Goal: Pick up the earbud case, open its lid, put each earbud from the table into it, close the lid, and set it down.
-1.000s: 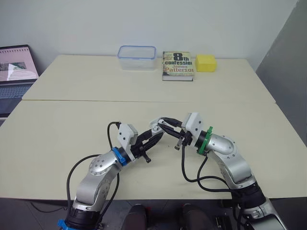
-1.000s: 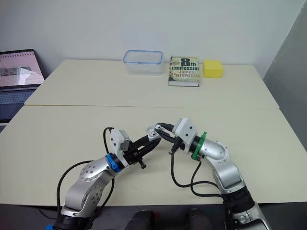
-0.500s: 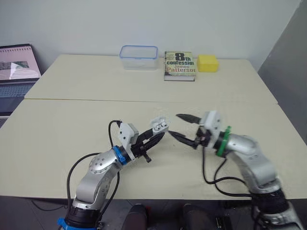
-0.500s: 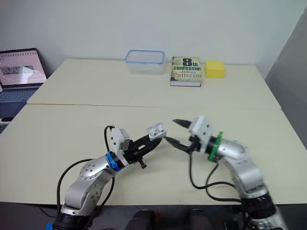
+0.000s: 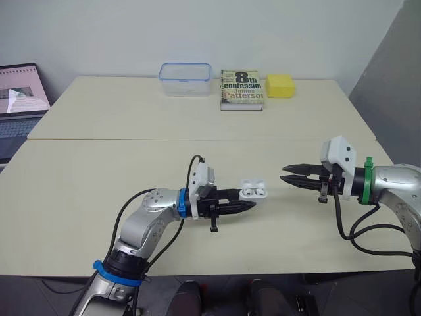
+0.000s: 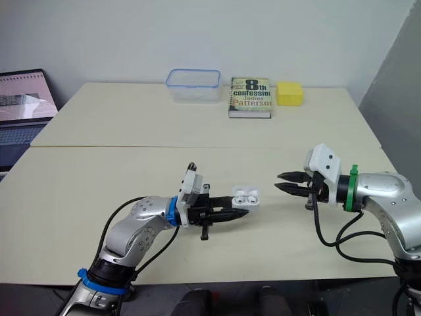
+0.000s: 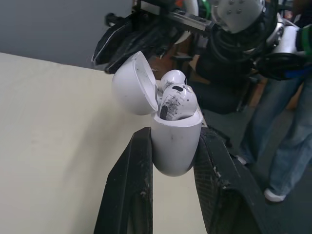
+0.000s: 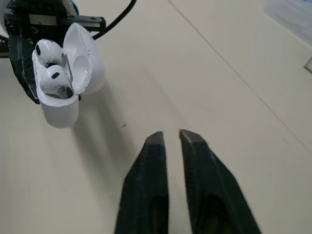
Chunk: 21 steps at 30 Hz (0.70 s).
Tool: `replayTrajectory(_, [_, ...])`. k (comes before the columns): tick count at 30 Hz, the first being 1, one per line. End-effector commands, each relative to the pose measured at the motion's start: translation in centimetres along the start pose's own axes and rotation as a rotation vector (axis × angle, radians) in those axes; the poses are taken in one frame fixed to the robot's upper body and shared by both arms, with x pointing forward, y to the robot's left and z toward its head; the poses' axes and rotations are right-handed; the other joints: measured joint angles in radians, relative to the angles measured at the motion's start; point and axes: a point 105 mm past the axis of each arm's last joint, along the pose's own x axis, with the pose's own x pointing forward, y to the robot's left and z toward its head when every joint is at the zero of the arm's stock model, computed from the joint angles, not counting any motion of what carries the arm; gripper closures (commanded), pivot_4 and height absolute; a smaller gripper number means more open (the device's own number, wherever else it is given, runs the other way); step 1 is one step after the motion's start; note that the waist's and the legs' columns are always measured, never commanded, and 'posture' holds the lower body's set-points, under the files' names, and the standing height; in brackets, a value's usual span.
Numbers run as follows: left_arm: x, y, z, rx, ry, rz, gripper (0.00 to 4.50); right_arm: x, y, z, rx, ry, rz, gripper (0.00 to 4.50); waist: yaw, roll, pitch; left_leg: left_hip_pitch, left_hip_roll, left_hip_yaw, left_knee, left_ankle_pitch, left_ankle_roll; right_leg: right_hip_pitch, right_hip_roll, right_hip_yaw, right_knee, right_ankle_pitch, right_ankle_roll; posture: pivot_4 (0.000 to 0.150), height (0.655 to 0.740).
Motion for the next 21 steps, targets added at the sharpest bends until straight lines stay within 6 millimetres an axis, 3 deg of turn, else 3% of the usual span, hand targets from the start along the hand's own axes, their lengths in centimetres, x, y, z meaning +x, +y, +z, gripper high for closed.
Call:
replayTrajectory(1, [0.3,-0.5,0.6,0.007,-0.019,-0.041,3.73,0.8,0.5,1.1,-0.033,-0.018,0.092,4.5,0.001,0.0,0.0,0.0,0.0,0.0,0.0,0.0,0.0,0.0,0.0,0.0,0.0,0.0,0.0,0.15,0.74])
replayTrajectory(8, [0.2,-0.9,0.3,-0.004,-0.017,-0.037,3.73,2.0,2.2,2.7,-0.056,-0.076,0.254,4.5,0.002,0.0,0.0,0.0,0.0,-0.001,0.0,0.0,0.0,0.0,0.0,0.0,0.0,0.0,0.0,0.15,0.74])
replayTrajectory(15, [-0.1,-1.1,0.1,-0.02,-0.006,-0.033,3.73,1.8,3.4,4.2,-0.052,-0.121,0.325,4.5,0.003,0.0,0.0,0.0,0.0,-0.001,0.0,0.0,0.0,0.0,0.0,-0.001,0.0,0.0,0.0,0.15,0.74])
replayTrajectory(21, [0.0,-0.9,0.2,-0.016,-0.012,-0.027,3.73,1.8,4.5,2.8,-0.035,-0.057,0.36,4.5,0.004,0.0,0.0,0.0,0.0,-0.001,0.0,0.0,0.0,0.0,0.0,-0.001,0.0,0.0,0.0,0.15,0.74])
